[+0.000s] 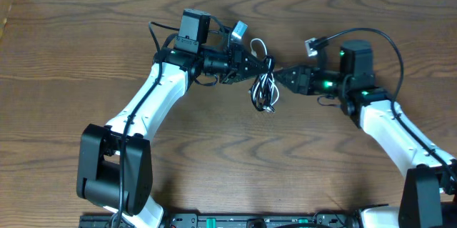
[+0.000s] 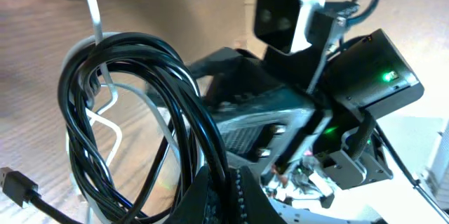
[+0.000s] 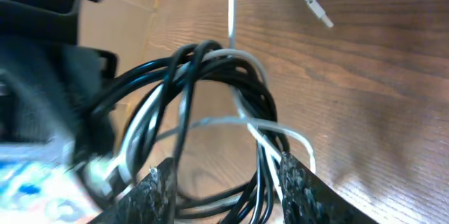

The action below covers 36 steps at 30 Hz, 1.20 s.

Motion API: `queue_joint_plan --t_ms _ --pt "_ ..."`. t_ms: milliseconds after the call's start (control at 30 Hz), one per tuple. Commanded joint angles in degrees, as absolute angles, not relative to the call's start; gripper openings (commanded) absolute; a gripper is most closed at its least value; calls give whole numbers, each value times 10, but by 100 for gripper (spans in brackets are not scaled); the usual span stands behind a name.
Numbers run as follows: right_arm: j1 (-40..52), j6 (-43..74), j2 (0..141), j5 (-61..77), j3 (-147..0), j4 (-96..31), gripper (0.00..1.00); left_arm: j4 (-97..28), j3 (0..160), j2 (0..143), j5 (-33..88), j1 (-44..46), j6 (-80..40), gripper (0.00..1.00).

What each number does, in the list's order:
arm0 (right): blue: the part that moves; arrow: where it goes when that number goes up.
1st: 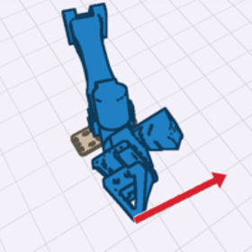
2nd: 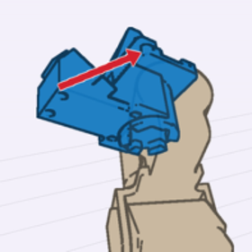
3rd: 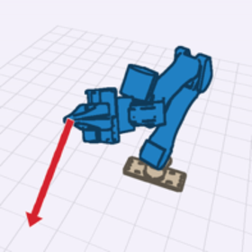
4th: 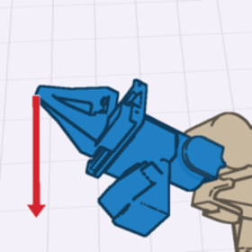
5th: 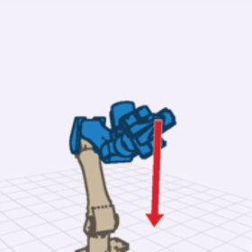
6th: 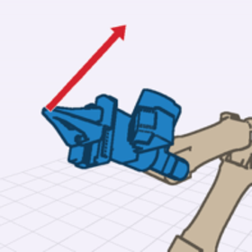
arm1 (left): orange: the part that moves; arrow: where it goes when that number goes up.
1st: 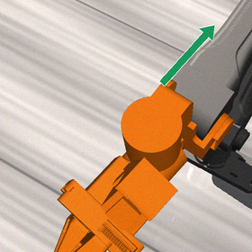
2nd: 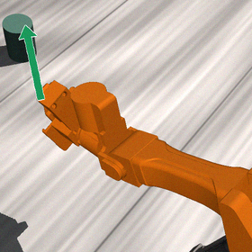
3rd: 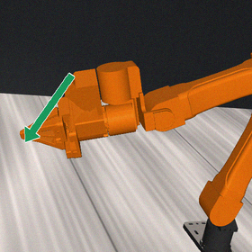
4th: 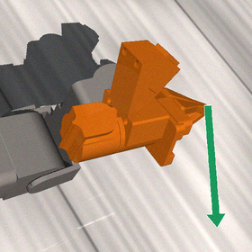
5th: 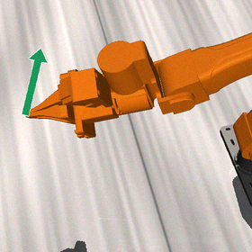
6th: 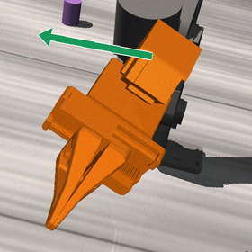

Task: Untangle cables

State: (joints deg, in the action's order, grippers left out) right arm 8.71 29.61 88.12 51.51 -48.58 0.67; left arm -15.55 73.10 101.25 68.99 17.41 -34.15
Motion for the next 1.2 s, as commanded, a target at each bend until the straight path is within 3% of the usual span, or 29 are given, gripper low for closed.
queue_joint_plan --t_ms 0,333,633,900,1167 --pt "72 286 883 577 -487 5 44 -153 737 1000 667 174 -335 7" --pt "124 286 884 544 -487 4 42 -148 737 1000 666 174 -404 8" --pt "195 347 896 339 -487 5 24 -112 737 1000 668 176 -497 8" --pt "208 387 899 226 -487 8 1 -112 737 1000 668 176 -491 7" --pt "148 411 885 163 -487 -89 1 -113 737 1000 667 164 -381 7"
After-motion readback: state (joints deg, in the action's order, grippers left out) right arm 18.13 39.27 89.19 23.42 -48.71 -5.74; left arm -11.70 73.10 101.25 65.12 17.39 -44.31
